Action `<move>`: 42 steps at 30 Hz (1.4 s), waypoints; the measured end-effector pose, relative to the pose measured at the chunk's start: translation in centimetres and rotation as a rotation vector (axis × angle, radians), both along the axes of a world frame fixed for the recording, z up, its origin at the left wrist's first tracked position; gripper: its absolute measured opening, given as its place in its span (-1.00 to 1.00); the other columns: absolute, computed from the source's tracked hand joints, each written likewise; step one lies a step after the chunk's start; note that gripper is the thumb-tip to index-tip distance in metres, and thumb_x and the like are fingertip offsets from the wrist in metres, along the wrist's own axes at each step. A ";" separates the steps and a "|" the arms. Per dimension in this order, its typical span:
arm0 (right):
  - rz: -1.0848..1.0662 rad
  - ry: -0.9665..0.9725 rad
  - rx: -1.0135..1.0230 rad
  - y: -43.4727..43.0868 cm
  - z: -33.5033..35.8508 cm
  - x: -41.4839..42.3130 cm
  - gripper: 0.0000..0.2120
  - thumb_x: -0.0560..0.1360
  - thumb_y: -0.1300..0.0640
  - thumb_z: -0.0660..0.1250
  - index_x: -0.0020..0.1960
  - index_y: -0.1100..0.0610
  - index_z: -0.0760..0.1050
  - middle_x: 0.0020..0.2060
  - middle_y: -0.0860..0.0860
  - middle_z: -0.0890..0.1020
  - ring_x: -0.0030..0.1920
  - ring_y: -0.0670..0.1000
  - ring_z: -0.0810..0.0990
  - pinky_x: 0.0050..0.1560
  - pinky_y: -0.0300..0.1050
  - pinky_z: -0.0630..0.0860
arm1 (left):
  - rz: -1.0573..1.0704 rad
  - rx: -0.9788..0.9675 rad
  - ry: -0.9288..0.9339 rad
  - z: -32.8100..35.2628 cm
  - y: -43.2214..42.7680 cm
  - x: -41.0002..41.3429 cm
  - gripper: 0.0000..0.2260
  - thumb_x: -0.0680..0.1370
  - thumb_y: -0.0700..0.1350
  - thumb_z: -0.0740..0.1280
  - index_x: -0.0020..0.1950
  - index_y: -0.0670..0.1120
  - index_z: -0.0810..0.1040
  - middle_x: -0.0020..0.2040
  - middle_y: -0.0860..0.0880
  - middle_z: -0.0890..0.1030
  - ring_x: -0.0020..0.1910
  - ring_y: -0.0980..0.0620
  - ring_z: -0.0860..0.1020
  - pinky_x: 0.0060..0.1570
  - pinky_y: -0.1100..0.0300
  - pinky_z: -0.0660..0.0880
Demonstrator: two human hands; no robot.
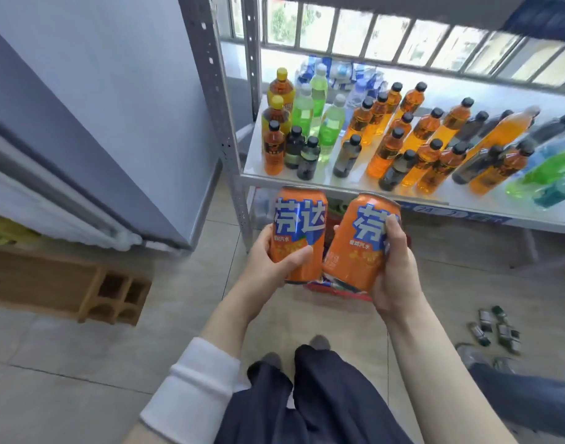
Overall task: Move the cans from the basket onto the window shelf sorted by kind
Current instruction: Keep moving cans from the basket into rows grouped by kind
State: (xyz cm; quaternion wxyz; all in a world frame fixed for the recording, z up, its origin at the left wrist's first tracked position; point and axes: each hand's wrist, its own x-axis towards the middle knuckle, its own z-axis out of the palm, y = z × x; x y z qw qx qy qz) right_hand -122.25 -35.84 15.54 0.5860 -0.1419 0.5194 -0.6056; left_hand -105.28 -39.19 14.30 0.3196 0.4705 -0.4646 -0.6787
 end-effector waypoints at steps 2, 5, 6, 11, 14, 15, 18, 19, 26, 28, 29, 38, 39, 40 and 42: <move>0.015 0.011 -0.022 -1.0 1.6 0.6 -0.04 -0.04 -0.40 0.50 0.19 0.17 0.51 0.05 0.21 0.64 0.03 0.17 0.64 -0.06 0.09 0.59 | 0.014 -0.056 -0.009 1.6 -1.2 0.4 -0.58 0.29 0.04 0.50 0.07 0.15 0.43 -0.02 0.12 0.62 -0.09 0.23 0.61 -0.17 0.32 0.54; 0.023 0.031 -0.099 -3.2 4.2 0.8 -0.08 -0.03 -0.41 0.49 0.16 0.14 0.52 0.01 0.17 0.66 -0.02 0.12 0.66 -0.14 0.01 0.60 | 0.044 -0.120 0.007 4.2 -3.3 0.4 -0.56 0.29 0.07 0.50 0.09 0.14 0.42 -0.03 0.14 0.61 -0.09 0.23 0.61 -0.23 0.38 0.53; 0.030 0.043 -0.129 -4.1 5.0 0.7 -0.10 -0.03 -0.40 0.48 0.14 0.14 0.53 -0.03 0.15 0.68 -0.05 0.10 0.67 -0.18 -0.02 0.60 | 0.050 -0.144 0.012 5.0 -4.2 0.4 -0.57 0.29 0.06 0.50 0.08 0.14 0.42 -0.05 0.15 0.61 -0.12 0.26 0.61 -0.24 0.39 0.53; 0.106 0.143 -0.269 -9.0 9.5 -0.3 -0.11 -0.02 -0.38 0.47 0.15 0.15 0.50 -0.09 0.07 0.70 -0.09 0.06 0.69 -0.25 -0.08 0.60 | 0.066 -0.275 0.011 9.0 -9.1 -0.7 -0.70 0.40 -0.11 0.43 0.03 0.10 0.41 -0.10 0.16 0.59 -0.23 0.36 0.58 -0.30 0.44 0.49; 0.167 0.202 -0.347 -12.3 11.7 -1.5 -0.20 0.02 -0.38 0.45 0.09 0.11 0.52 -0.11 0.05 0.71 -0.11 0.05 0.69 -0.27 -0.08 0.60 | 0.092 -0.338 0.021 11.5 -12.4 -1.7 -0.68 0.36 -0.01 0.45 0.05 0.09 0.42 -0.10 0.17 0.60 -0.20 0.34 0.59 -0.29 0.42 0.49; 0.176 0.222 -0.366 -13.7 12.4 -1.9 -0.20 0.02 -0.38 0.46 0.09 0.11 0.53 -0.10 0.06 0.70 -0.10 0.07 0.69 -0.26 -0.06 0.61 | 0.101 -0.363 0.020 12.3 -13.7 -2.1 -0.61 0.31 0.07 0.47 0.06 0.08 0.42 -0.09 0.17 0.61 -0.19 0.33 0.59 -0.26 0.41 0.50; 0.181 0.291 -0.423 -18.5 14.3 -3.6 -0.14 0.02 -0.39 0.49 0.13 0.14 0.51 -0.03 0.11 0.68 -0.02 0.11 0.67 -0.16 0.02 0.60 | 0.107 -0.433 -0.001 14.8 -17.9 -3.6 -0.43 0.22 0.16 0.53 0.13 0.04 0.42 -0.08 0.14 0.65 -0.12 0.25 0.62 -0.18 0.36 0.53; 0.184 0.319 -0.440 -20.0 14.9 -4.1 -0.12 0.04 -0.39 0.49 0.16 0.16 0.50 0.00 0.13 0.67 0.01 0.13 0.66 -0.10 0.06 0.59 | 0.105 -0.446 -0.007 15.5 -19.2 -4.1 -0.41 0.22 0.17 0.54 0.15 0.04 0.42 -0.06 0.13 0.65 -0.12 0.25 0.62 -0.18 0.36 0.53; 0.155 0.498 -0.549 -28.8 17.7 -7.8 -0.08 0.06 -0.41 0.47 0.16 0.22 0.45 0.01 0.17 0.66 0.02 0.14 0.64 -0.01 0.04 0.59 | 0.155 -0.540 -0.015 17.8 -28.5 -7.6 -0.42 0.15 0.16 0.48 0.10 0.03 0.42 -0.04 0.10 0.64 -0.08 0.18 0.61 -0.07 0.24 0.55; 0.151 0.529 -0.579 -31.3 18.5 -8.4 -0.12 0.07 -0.39 0.47 0.15 0.21 0.44 0.01 0.17 0.65 0.03 0.13 0.64 0.02 0.05 0.59 | 0.143 -0.570 -0.025 18.5 -31.1 -8.1 -0.47 0.24 0.06 0.54 0.11 0.01 0.41 -0.04 0.12 0.62 -0.09 0.21 0.60 -0.12 0.31 0.54; 0.150 0.543 -0.592 -32.6 18.9 -8.7 -0.15 0.08 -0.39 0.48 0.14 0.18 0.45 0.00 0.14 0.66 0.03 0.11 0.64 0.02 0.04 0.59 | 0.130 -0.590 -0.035 18.9 -32.5 -8.3 -0.50 0.30 -0.02 0.54 0.14 -0.01 0.40 -0.04 0.13 0.61 -0.10 0.23 0.59 -0.13 0.35 0.53; 0.145 0.607 -0.603 -42.4 19.7 -10.1 -0.11 0.09 -0.33 0.51 0.26 0.10 0.36 0.06 0.03 0.63 0.10 0.02 0.61 0.03 -0.14 0.56 | 0.041 -0.650 -0.139 20.9 -43.4 -9.0 -0.45 0.35 -0.14 0.51 0.22 0.00 0.30 0.10 0.06 0.52 0.07 0.13 0.52 0.00 0.28 0.53; 0.148 0.613 -0.596 -43.3 19.7 -10.2 -0.11 0.09 -0.32 0.51 0.26 0.11 0.35 0.06 0.02 0.63 0.09 0.00 0.61 0.01 -0.17 0.55 | 0.046 -0.643 -0.134 20.8 -44.4 -9.1 -0.45 0.34 -0.15 0.52 0.22 -0.01 0.33 0.10 0.05 0.54 0.08 0.11 0.54 0.00 0.25 0.53; 0.154 0.625 -0.592 -44.2 19.6 -10.4 -0.11 0.11 -0.30 0.52 0.27 0.13 0.35 0.06 0.03 0.63 0.09 -0.01 0.61 -0.01 -0.20 0.55 | 0.054 -0.637 -0.127 20.7 -45.4 -9.2 -0.45 0.32 -0.17 0.53 0.21 -0.02 0.35 0.08 0.03 0.56 0.07 0.10 0.55 -0.01 0.24 0.54; 0.168 0.645 -0.586 -45.7 19.3 -10.7 -0.10 0.15 -0.25 0.53 0.30 0.20 0.32 0.10 0.08 0.61 0.11 0.01 0.61 -0.01 -0.20 0.54 | 0.071 -0.628 -0.137 20.3 -47.1 -9.5 -0.44 0.29 -0.19 0.55 0.19 -0.05 0.37 0.07 0.01 0.57 0.07 0.06 0.56 0.01 0.19 0.55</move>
